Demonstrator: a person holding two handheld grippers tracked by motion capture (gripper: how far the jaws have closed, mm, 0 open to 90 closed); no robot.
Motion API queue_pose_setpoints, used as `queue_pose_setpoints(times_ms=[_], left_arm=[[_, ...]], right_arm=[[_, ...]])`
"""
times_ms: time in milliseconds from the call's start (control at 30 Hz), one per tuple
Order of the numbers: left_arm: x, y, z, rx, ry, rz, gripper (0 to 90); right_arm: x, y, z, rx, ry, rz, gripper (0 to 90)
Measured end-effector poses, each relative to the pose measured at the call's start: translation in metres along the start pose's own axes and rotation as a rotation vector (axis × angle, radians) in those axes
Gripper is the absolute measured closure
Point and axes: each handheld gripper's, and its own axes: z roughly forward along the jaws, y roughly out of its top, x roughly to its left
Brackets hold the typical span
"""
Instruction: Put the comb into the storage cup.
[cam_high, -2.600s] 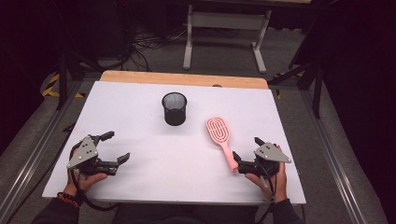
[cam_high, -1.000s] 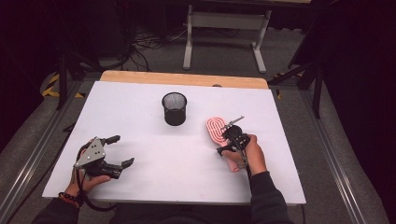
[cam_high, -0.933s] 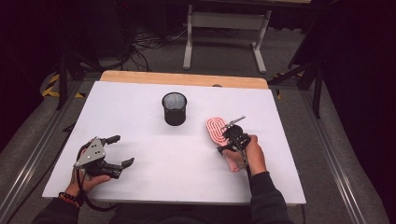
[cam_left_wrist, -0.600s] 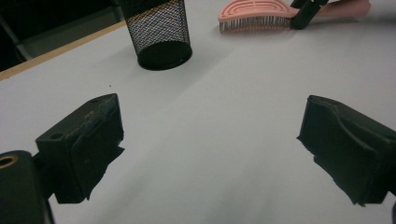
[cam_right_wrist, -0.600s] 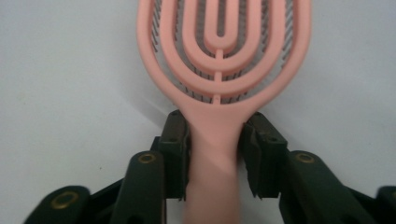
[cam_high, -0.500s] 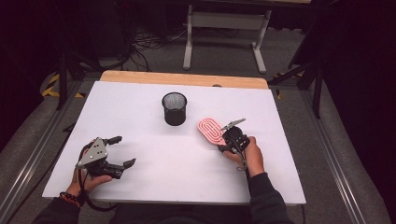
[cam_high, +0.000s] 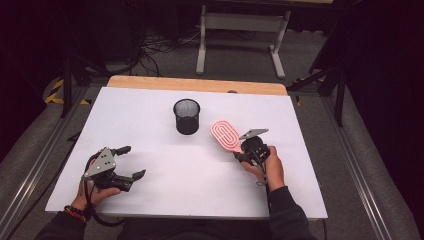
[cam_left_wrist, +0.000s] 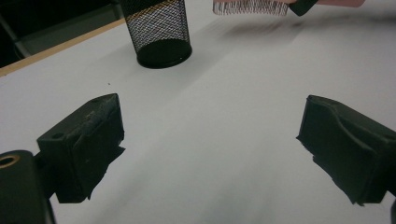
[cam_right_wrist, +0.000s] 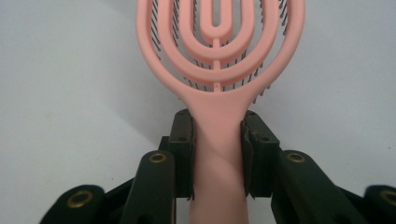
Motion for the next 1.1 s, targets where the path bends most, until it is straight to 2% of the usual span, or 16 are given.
queue_pose_setpoints(times_ms=[200, 267, 667, 767, 867, 1100], left_arm=[[0.0, 0.0, 0.0, 0.0, 0.004, -0.002, 7.4], [0.0, 0.0, 0.0, 0.001, 0.003, 0.0, 7.4], [0.003, 0.001, -0.004, -0.011, 0.024, -0.006, 7.4], [0.002, 0.001, -0.003, -0.01, 0.024, -0.006, 7.4], [0.002, 0.001, -0.003, -0.009, 0.025, -0.006, 7.4], [0.002, 0.001, -0.003, -0.011, 0.023, -0.01, 7.4]], right_arm=[[0.0, 0.0, -0.012, -0.104, -0.021, 0.0, 69.1], [0.0, 0.0, -0.014, -0.118, -0.024, 0.002, 69.1], [0.005, -0.001, -0.033, -0.315, -0.093, -0.005, 69.2], [0.006, -0.002, -0.035, -0.342, -0.103, -0.002, 69.1], [0.007, -0.003, -0.04, -0.397, -0.115, -0.003, 69.2], [0.013, -0.003, -0.047, -0.479, -0.133, -0.011, 69.2]])
